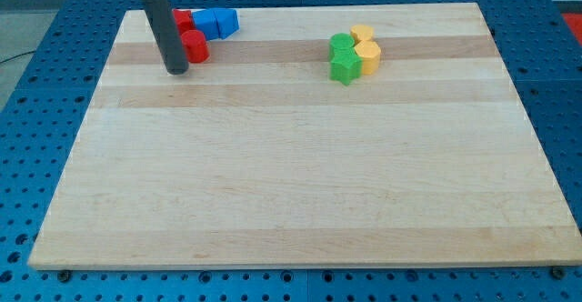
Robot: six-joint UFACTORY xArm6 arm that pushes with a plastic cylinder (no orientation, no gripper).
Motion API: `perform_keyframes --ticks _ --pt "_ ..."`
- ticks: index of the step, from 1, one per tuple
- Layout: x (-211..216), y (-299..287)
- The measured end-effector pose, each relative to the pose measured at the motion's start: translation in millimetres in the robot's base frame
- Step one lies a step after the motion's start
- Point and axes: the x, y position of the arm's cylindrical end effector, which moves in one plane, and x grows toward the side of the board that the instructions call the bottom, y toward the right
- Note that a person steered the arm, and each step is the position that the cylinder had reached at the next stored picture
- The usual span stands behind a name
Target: Touch the bottom of red circle
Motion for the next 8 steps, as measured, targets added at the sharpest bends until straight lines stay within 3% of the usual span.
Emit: perform_keyframes --ticks 1,8 --pt "2.4 22.7" --pt "-37.6 3.2"
